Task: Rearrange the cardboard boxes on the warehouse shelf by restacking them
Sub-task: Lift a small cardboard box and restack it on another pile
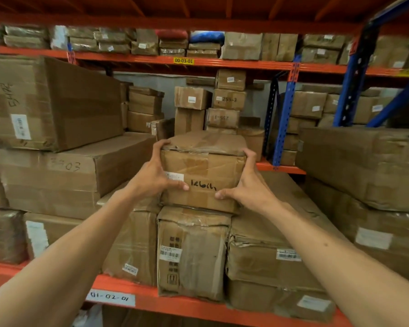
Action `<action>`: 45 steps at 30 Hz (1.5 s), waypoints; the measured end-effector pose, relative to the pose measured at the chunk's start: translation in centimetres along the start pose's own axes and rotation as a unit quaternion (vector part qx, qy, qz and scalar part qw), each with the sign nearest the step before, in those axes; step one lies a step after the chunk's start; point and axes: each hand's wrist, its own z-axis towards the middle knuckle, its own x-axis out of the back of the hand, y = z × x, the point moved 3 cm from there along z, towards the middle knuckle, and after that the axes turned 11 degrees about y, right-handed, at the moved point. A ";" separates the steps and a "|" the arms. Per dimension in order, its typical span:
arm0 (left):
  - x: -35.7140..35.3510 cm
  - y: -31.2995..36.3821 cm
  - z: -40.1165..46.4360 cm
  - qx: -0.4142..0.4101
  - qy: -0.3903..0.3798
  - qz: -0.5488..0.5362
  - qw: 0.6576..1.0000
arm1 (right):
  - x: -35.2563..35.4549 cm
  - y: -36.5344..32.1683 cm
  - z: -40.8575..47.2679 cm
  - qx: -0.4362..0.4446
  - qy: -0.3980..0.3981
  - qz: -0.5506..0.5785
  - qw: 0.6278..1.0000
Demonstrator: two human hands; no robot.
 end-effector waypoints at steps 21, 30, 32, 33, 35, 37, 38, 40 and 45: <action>-18.6 13.8 -5.5 -0.047 0.036 -0.045 0.997 | 21.0 7.8 -9.3 -0.048 0.154 -0.049 0.986; -17.2 14.4 -5.5 -0.047 -0.007 0.068 0.997 | 22.2 5.6 -7.7 0.105 0.135 -0.313 0.934; -16.3 15.6 -4.5 -0.049 0.015 0.069 0.996 | 22.1 4.2 -6.5 0.164 0.124 -0.346 0.916; -16.0 16.1 -3.9 -0.050 0.013 0.064 0.997 | 22.0 4.0 -5.9 0.167 0.087 -0.338 0.922; -15.8 16.6 -3.1 -0.049 -0.015 0.089 0.995 | 21.7 4.4 -4.8 0.147 -0.017 -0.360 0.921; -15.8 16.2 -2.8 -0.050 -0.026 0.121 0.991 | 21.3 5.6 -4.0 0.129 -0.079 -0.408 0.901; -15.9 15.9 -2.7 -0.048 -0.021 0.121 0.991 | 21.1 6.0 -3.8 0.118 -0.086 -0.412 0.900; -16.1 15.5 -2.7 -0.039 -0.012 0.109 0.993 | 20.9 6.1 -3.5 0.100 -0.088 -0.393 0.910; -16.1 16.1 -3.8 -0.048 0.002 0.067 0.997 | 20.9 6.3 -4.8 0.076 -0.079 -0.285 0.952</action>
